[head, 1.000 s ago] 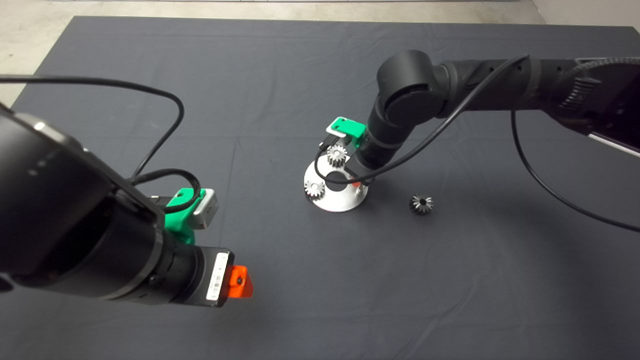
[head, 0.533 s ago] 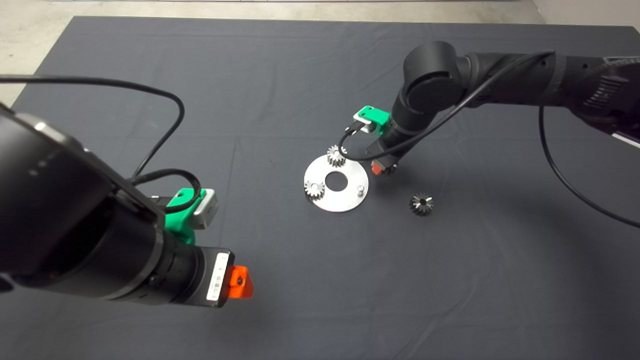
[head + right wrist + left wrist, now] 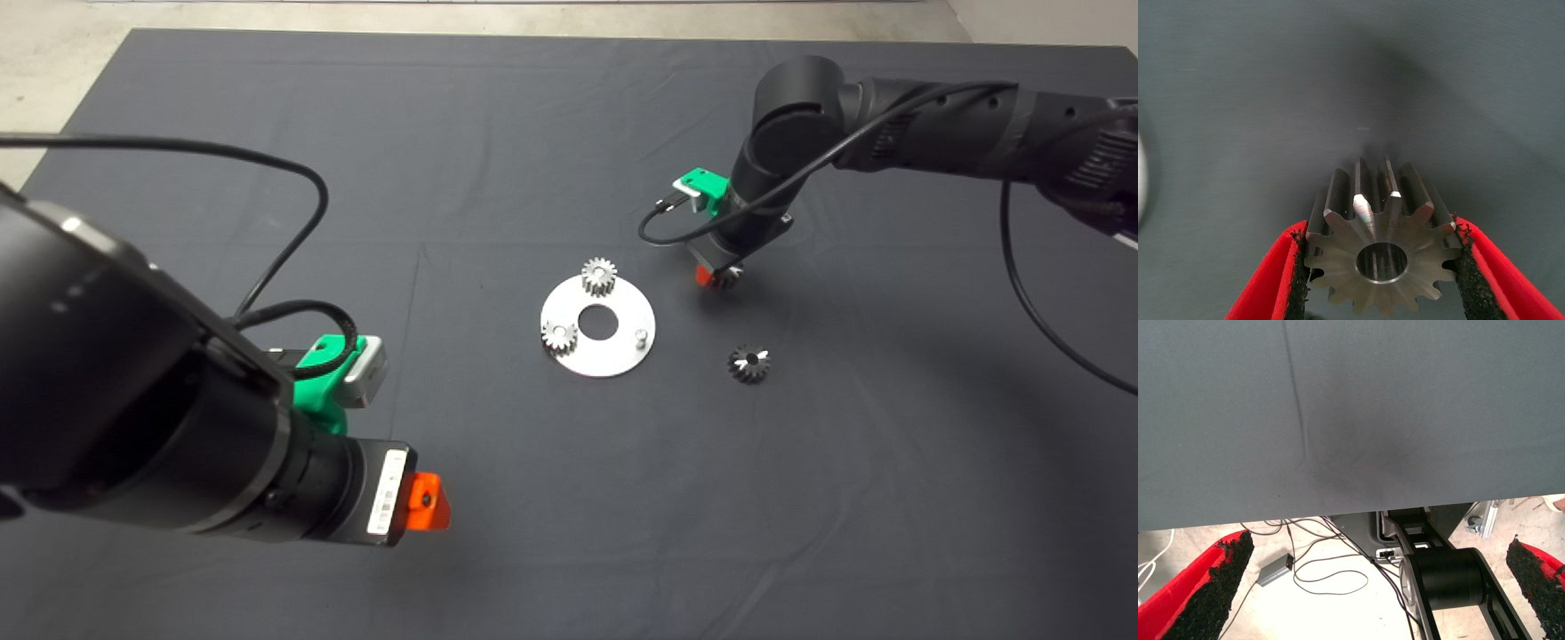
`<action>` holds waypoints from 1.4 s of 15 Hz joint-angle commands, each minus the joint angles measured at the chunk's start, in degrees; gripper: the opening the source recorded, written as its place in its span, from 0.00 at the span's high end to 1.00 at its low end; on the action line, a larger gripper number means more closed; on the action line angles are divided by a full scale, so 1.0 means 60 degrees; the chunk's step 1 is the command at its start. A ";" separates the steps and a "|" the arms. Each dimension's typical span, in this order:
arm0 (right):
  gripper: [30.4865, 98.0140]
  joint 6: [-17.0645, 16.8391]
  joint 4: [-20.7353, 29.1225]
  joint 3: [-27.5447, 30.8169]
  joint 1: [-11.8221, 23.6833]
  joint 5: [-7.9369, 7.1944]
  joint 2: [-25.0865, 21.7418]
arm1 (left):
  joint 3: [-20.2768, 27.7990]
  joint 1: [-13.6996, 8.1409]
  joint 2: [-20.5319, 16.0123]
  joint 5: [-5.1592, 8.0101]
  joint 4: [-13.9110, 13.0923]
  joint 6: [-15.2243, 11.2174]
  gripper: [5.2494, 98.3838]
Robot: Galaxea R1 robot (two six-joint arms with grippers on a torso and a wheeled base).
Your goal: Remove an incorrectly installed larger gear and replace it with the correct smaller gear
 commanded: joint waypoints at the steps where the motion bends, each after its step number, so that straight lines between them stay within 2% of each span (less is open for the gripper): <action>1: 0.75 0.0073 0.0059 -0.0231 0.0378 -0.1130 -0.0446 | 0.0146 -0.0206 0.0004 0.0026 -0.0150 0.0014 0.01; 6: 0.75 0.0098 0.0073 -0.0217 0.0393 -0.1116 -0.0573 | 0.0146 -0.0202 0.0058 0.0040 -0.0150 0.0014 0.01; 9: 0.75 0.0153 0.0103 -0.0151 0.0400 -0.1007 -0.0566 | 0.0146 -0.0200 0.0058 0.0040 -0.0150 0.0014 0.01; 10: 0.75 0.0225 0.0196 -0.0143 0.0408 -0.0940 -0.0559 | 0.0146 -0.0206 0.0058 0.0040 -0.0150 0.0014 0.01; 15: 0.75 0.0776 0.0769 -0.0158 0.0470 -0.0116 -0.0526 | 0.0146 -0.0204 0.0043 0.0011 -0.0150 0.0012 0.01; 17: 0.75 0.0776 0.0923 -0.0187 0.0466 -0.0018 -0.0634 | 0.0146 -0.0191 0.0043 -0.0004 -0.0150 0.0000 0.01; 21: 0.75 0.0893 0.0981 -0.0202 0.0481 0.0012 -0.0707 | 0.0146 -0.0191 0.0043 -0.0004 -0.0150 0.0000 0.01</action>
